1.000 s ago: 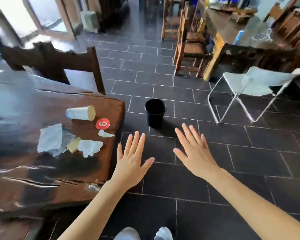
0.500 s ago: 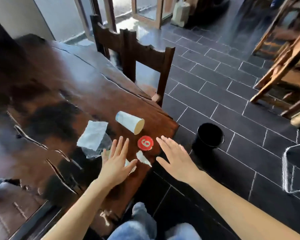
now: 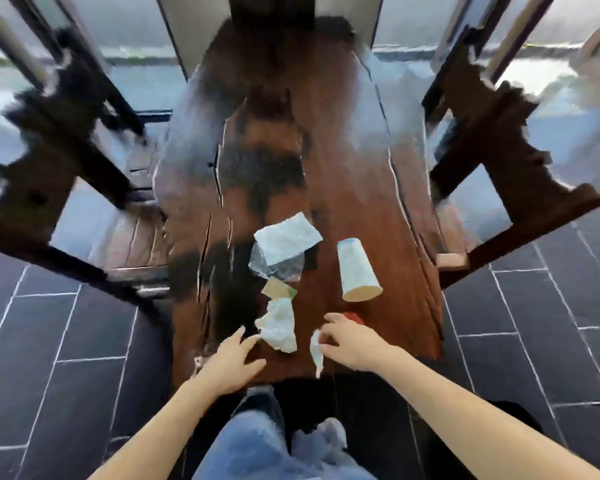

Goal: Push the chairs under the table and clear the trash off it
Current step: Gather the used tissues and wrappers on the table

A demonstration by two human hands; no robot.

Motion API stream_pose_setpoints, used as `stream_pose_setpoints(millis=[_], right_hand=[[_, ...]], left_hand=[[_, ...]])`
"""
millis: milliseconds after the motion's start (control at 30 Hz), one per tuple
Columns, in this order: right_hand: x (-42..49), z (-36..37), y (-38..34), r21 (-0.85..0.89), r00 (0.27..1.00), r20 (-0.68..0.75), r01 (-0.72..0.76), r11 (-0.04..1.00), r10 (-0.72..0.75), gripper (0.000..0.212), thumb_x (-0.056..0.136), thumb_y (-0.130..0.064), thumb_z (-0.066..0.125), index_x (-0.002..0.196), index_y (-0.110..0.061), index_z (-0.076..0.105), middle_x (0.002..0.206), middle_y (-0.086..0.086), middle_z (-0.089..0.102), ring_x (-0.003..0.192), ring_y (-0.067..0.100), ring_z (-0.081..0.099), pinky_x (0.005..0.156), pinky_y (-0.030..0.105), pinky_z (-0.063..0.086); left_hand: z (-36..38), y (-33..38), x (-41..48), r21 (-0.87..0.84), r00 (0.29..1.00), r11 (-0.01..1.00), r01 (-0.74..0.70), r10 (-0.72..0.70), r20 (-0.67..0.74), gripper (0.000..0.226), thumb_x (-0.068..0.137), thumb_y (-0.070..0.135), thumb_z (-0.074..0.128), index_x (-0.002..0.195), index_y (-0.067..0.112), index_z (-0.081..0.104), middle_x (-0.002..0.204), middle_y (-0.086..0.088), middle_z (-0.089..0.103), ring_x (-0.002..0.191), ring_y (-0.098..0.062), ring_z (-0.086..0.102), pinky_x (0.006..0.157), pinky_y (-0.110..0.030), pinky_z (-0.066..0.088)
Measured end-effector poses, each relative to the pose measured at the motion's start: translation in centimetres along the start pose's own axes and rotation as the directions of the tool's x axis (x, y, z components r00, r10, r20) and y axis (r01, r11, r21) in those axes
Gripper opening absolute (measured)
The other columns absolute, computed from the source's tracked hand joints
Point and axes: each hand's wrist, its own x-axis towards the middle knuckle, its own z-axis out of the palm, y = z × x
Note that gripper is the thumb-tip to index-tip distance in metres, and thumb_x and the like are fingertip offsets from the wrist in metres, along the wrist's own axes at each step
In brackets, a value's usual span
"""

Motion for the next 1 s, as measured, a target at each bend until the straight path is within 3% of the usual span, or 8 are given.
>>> stream_pose_setpoints(millis=[133, 233, 367, 500, 600, 700, 833, 1000], right_hand=[[2.2, 1.4, 0.2, -0.002, 0.98, 0.195, 0.03, 1.0, -0.029, 0.038, 0.091, -0.037, 0.051, 0.125, -0.021, 0.057, 0.157, 0.008, 0.019, 0.141, 0.028, 0.027, 0.112, 0.04, 0.027], [3.4, 2.2, 0.4, -0.064, 0.951, 0.299, 0.097, 0.993, -0.074, 0.043, 0.093, -0.035, 0.052, 0.126, -0.008, 0.058, 0.152, 0.011, 0.024, 0.134, 0.029, 0.036, 0.109, 0.038, 0.033], [4.8, 2.5, 0.9, -0.067, 0.949, 0.306, 0.096, 0.993, -0.071, 0.048, 0.091, -0.035, 0.054, 0.129, -0.005, 0.052, 0.148, 0.009, 0.029, 0.129, 0.027, 0.039, 0.108, 0.036, 0.034], [6.8, 0.2, 2.1, 0.129, 0.969, 0.246, -0.019, 0.991, -0.014, 0.043, 0.092, -0.034, 0.052, 0.125, -0.006, 0.057, 0.136, 0.005, 0.045, 0.12, 0.023, 0.05, 0.1, 0.032, 0.04], [7.9, -2.0, 1.7, 0.296, 0.986, 0.162, -0.081, 0.952, 0.034, 0.029, 0.091, -0.022, 0.051, 0.115, -0.013, 0.067, 0.121, 0.003, 0.063, 0.11, 0.016, 0.058, 0.098, 0.032, 0.046], [9.2, -3.4, 0.5, 0.378, 0.992, 0.114, 0.003, 0.926, -0.05, 0.031, 0.092, -0.02, 0.049, 0.119, -0.017, 0.065, 0.121, 0.0, 0.065, 0.103, 0.009, 0.059, 0.094, 0.027, 0.048], [9.9, -4.6, -1.7, 0.522, 0.964, 0.213, 0.023, 0.853, -0.157, 0.033, 0.096, -0.02, 0.045, 0.124, -0.014, 0.061, 0.106, 0.005, 0.067, 0.089, 0.01, 0.062, 0.08, 0.024, 0.051], [10.9, -5.2, -2.8, 0.595, 0.894, 0.395, -0.074, 0.8, -0.212, 0.036, 0.095, -0.012, 0.046, 0.129, -0.014, 0.055, 0.122, 0.008, 0.059, 0.113, 0.017, 0.058, 0.098, 0.033, 0.05]], left_hand=[[2.0, 1.8, 1.2, -0.168, 0.996, 0.985, 0.041, -0.054, -0.071, 0.055, 0.09, 0.041, 0.055, 0.141, 0.025, 0.041, 0.16, -0.006, 0.009, 0.146, -0.025, 0.012, 0.117, -0.04, 0.02], [2.2, 3.9, 3.2, -0.24, 0.988, 0.97, 0.047, -0.081, -0.134, 0.047, 0.089, 0.036, 0.055, 0.134, 0.022, 0.051, 0.158, -0.009, 0.015, 0.144, -0.025, 0.018, 0.116, -0.039, 0.023], [2.7, 4.7, 6.2, -0.164, 0.985, 0.975, 0.146, -0.159, -0.065, 0.05, 0.079, 0.038, 0.051, 0.125, 0.019, 0.051, 0.139, -0.008, 0.038, 0.125, -0.028, 0.041, 0.097, -0.043, 0.044], [2.5, 5.7, 7.0, -0.149, 0.968, 0.979, 0.139, -0.166, -0.186, 0.041, 0.086, 0.03, 0.049, 0.124, 0.015, 0.048, 0.118, -0.004, 0.052, 0.111, -0.024, 0.052, 0.088, -0.033, 0.045], [1.6, 5.6, 6.7, -0.361, 0.939, 0.908, 0.213, -0.293, -0.182, 0.026, 0.089, 0.025, 0.055, 0.113, 0.016, 0.055, 0.109, -0.002, 0.057, 0.101, -0.018, 0.059, 0.084, -0.029, 0.049], [0.0, 5.4, 7.0, -0.51, 0.928, 0.85, 0.134, -0.288, -0.236, 0.015, 0.089, 0.026, 0.058, 0.104, 0.021, 0.061, 0.101, 0.005, 0.06, 0.094, -0.009, 0.059, 0.078, -0.022, 0.048], [-1.5, 6.6, 6.6, -0.678, 0.921, 0.734, 0.042, -0.292, -0.259, 0.018, 0.086, 0.04, 0.062, 0.096, 0.025, 0.063, 0.094, 0.006, 0.06, 0.089, -0.007, 0.059, 0.08, -0.028, 0.05], [-1.8, 7.2, 6.6, -0.75, 0.903, 0.652, 0.109, -0.381, -0.2, 0.029, 0.085, 0.04, 0.064, 0.111, 0.027, 0.058, 0.11, 0.003, 0.058, 0.097, -0.009, 0.057, 0.073, -0.018, 0.046]])
